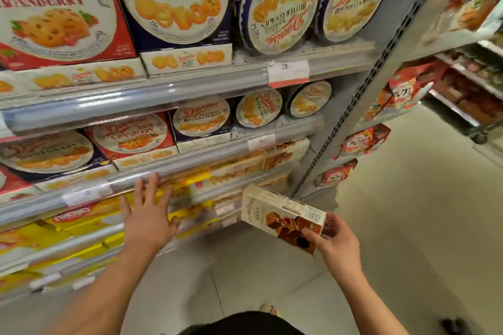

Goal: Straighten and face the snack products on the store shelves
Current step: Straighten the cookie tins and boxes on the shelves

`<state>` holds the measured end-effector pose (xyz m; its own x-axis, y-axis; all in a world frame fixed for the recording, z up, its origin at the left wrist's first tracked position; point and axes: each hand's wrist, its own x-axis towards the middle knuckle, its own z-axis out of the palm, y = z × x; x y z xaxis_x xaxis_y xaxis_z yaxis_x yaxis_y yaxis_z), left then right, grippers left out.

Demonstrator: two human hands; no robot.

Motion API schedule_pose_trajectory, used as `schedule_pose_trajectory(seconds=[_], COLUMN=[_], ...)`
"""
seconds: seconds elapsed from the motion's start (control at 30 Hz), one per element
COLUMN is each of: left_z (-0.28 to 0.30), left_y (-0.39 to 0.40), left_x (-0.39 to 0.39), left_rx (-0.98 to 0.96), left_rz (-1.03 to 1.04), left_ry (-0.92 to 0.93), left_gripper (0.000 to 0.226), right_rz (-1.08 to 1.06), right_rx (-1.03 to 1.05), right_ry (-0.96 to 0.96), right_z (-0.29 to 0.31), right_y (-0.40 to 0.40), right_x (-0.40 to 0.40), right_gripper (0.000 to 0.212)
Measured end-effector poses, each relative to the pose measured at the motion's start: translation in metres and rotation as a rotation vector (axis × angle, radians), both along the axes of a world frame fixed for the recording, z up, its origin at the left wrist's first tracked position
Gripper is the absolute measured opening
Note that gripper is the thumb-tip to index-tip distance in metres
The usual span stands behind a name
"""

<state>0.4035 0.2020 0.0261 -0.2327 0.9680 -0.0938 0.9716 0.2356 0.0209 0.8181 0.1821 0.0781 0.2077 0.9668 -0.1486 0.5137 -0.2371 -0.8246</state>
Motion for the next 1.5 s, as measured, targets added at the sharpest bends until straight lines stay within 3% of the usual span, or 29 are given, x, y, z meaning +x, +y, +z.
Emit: schedule_pose_trajectory(seconds=[0.27, 0.37, 0.47, 0.7, 0.97, 1.07, 1.23, 1.33, 1.5], left_z=[0.022, 0.020, 0.012, -0.003, -0.013, -0.015, 0.009, 0.016, 0.014], left_y=[0.009, 0.014, 0.020, 0.076, 0.141, 0.150, 0.162, 0.159, 0.157], left_x=[0.036, 0.058, 0.098, 0.214, 0.270, 0.273, 0.289, 0.304, 0.330], left_rx=[-0.083, -0.019, 0.129, -0.030, -0.130, -0.125, 0.042, 0.174, 0.358], left_rz=[0.195, 0.193, 0.070, -0.037, -0.102, 0.048, 0.300, 0.435, 0.686], left_ry=[-0.060, -0.102, -0.262, -0.878, -0.966, -1.044, -1.200, -1.231, -1.327], left_gripper=[0.058, 0.057, 0.065, 0.060, 0.061, 0.062, 0.060, 0.066, 0.050], right_rz=[0.068, 0.056, 0.059, 0.127, 0.057, 0.061, 0.192, 0.324, 0.523], right_rx=[-0.005, -0.016, -0.048, -0.157, -0.019, -0.038, -0.050, -0.071, -0.154], right_ry=[0.042, 0.065, 0.080, 0.018, -0.156, -0.114, 0.069, 0.079, 0.208], right_z=[0.007, -0.001, -0.008, -0.004, -0.008, -0.017, -0.024, -0.032, -0.031], right_y=[0.064, 0.074, 0.080, 0.094, 0.144, 0.171, 0.231, 0.262, 0.300], right_x=[0.070, 0.080, 0.083, 0.091, 0.121, 0.122, 0.125, 0.130, 0.133], right_gripper=[0.044, 0.045, 0.045, 0.051, 0.053, 0.048, 0.047, 0.043, 0.048])
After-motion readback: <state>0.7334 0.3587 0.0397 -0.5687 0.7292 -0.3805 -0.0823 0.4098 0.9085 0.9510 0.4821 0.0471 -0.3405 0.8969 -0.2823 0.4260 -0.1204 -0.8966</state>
